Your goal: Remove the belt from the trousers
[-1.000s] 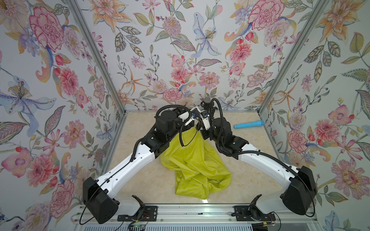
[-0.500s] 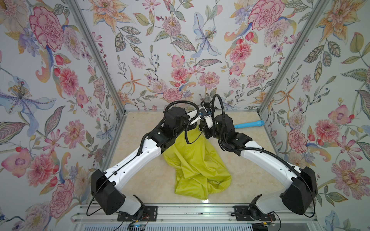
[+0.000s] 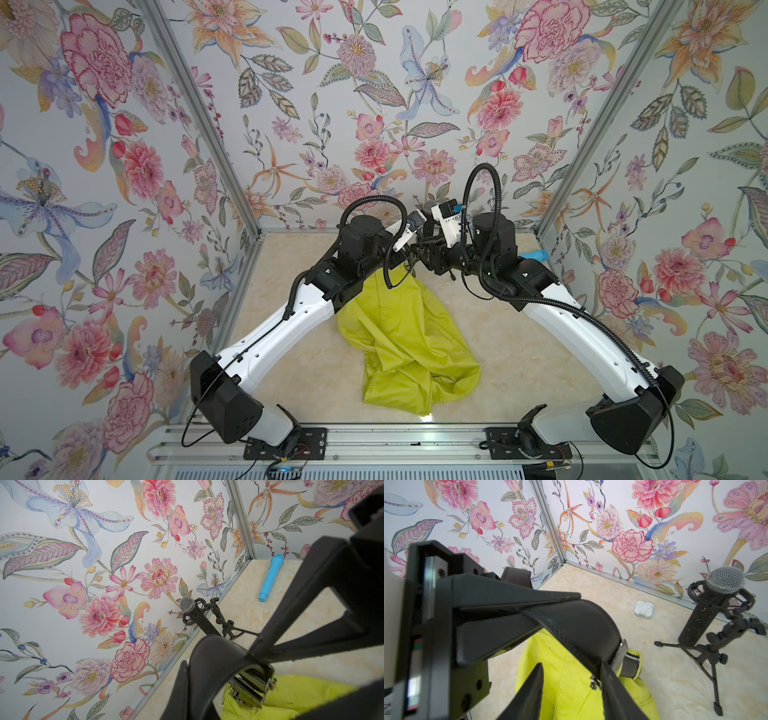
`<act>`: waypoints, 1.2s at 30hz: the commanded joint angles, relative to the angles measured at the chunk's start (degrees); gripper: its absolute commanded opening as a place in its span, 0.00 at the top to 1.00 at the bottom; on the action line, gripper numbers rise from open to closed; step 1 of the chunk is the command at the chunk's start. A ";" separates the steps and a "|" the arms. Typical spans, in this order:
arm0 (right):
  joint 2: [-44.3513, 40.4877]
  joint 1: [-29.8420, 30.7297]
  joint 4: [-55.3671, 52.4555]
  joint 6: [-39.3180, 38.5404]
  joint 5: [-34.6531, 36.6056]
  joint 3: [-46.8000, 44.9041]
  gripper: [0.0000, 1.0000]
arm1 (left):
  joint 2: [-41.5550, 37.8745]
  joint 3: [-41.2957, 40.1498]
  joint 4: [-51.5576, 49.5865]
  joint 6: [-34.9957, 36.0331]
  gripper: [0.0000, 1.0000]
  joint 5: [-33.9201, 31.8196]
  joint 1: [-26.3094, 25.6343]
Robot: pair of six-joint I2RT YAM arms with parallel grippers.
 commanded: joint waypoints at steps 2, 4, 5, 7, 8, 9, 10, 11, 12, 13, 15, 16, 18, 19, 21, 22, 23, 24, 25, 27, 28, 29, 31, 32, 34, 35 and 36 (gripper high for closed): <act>1.25 -0.37 -3.06 3.07 -1.73 0.60 0.62 | 0.05 2.35 1.11 -1.94 1.00 1.94 -0.04; 1.76 -0.55 -3.22 3.43 -1.57 0.74 0.65 | -0.13 2.19 1.02 -1.92 1.00 1.84 -0.05; 1.97 -0.63 -3.32 3.52 -1.52 0.79 0.65 | -0.22 2.18 1.11 -2.06 1.00 1.84 -0.03; 2.23 -0.79 -3.75 3.51 -0.60 0.67 0.66 | -0.31 2.05 1.10 -2.04 1.00 1.98 -0.03; 2.38 -0.94 -4.02 3.52 -0.37 0.58 0.66 | -0.33 2.06 1.06 -2.17 1.00 1.98 -0.06; 2.48 -1.19 -4.24 3.55 -0.33 0.43 0.67 | -0.31 2.05 1.11 -2.22 1.00 2.02 -0.03; 2.56 -1.40 -4.41 3.68 -0.23 0.30 0.68 | -0.26 2.03 1.05 -2.24 1.00 2.10 -0.03; 2.56 -1.72 -4.59 3.72 -0.08 0.10 0.71 | -0.22 2.07 1.11 -2.31 1.00 2.22 -0.03; 2.49 -1.99 -4.71 3.86 -0.01 -0.14 0.73 | -0.22 2.07 1.20 -2.43 1.00 2.37 -0.07; 2.48 -2.19 -4.70 3.88 0.10 -0.38 0.74 | -0.17 2.05 1.26 -2.44 1.00 2.39 -0.03; 2.53 -2.73 -4.82 3.90 0.36 -0.86 0.75 | -0.05 2.16 1.29 -2.53 1.00 2.46 -0.03; 2.64 -3.04 -4.91 3.93 0.24 -1.10 0.75 | 0.00 2.15 1.29 -2.53 1.00 2.60 -0.03; 2.87 -3.50 -4.86 4.04 0.01 -1.45 0.75 | 0.11 2.27 1.24 -2.74 1.00 2.81 -0.06; 3.02 -3.66 -4.89 4.09 -0.19 -1.59 0.75 | 0.13 2.30 1.24 -2.77 1.00 2.90 -0.09; 3.25 -3.96 -4.91 4.07 -0.26 -1.79 0.73 | 0.29 2.38 1.28 -2.84 1.00 3.00 -0.07; 3.39 -4.06 -4.98 4.04 -0.25 -1.90 0.71 | 0.31 2.39 1.29 -2.91 1.00 3.10 -0.07; 3.48 -4.20 -4.99 4.01 -0.18 -2.05 0.68 | 0.35 2.33 1.28 -2.89 1.00 3.07 -0.08; 3.47 -4.32 -4.97 4.00 0.03 -2.27 0.65 | 0.47 2.36 1.29 -2.88 1.00 3.07 -0.07; 3.49 -4.41 -5.04 3.92 0.31 -2.43 0.65 | 0.55 2.36 1.29 -2.92 1.00 3.10 -0.06; 3.27 -4.63 -5.04 3.86 0.83 -2.82 0.65 | 0.64 2.31 1.22 -2.84 1.00 3.01 0.01; 3.09 -4.66 -5.04 3.72 1.05 -2.91 0.65 | 0.75 2.38 1.20 -2.74 1.00 2.96 -0.07; 2.98 -4.74 -5.08 3.65 1.17 -2.92 0.67 | 0.81 2.37 1.17 -2.77 1.00 2.93 -0.10; 2.88 -4.75 -5.11 3.52 1.17 -2.92 0.71 | 0.92 2.34 1.20 -2.80 1.00 3.13 -0.04; 2.84 -4.76 -5.00 3.44 1.13 -2.79 0.74 | 0.92 2.38 1.33 -2.79 1.00 3.16 -0.09; 2.92 -4.71 -5.06 3.44 0.84 -2.70 0.78 | 0.98 2.36 1.28 -2.79 1.00 3.30 -0.07; 2.97 -4.77 -5.07 3.39 0.62 -2.60 0.78 | 0.97 2.34 1.19 -2.81 1.00 3.26 0.00; 2.97 -4.70 -5.08 3.44 0.35 -2.41 0.75 | 1.17 2.47 1.11 -2.80 1.00 3.31 -0.08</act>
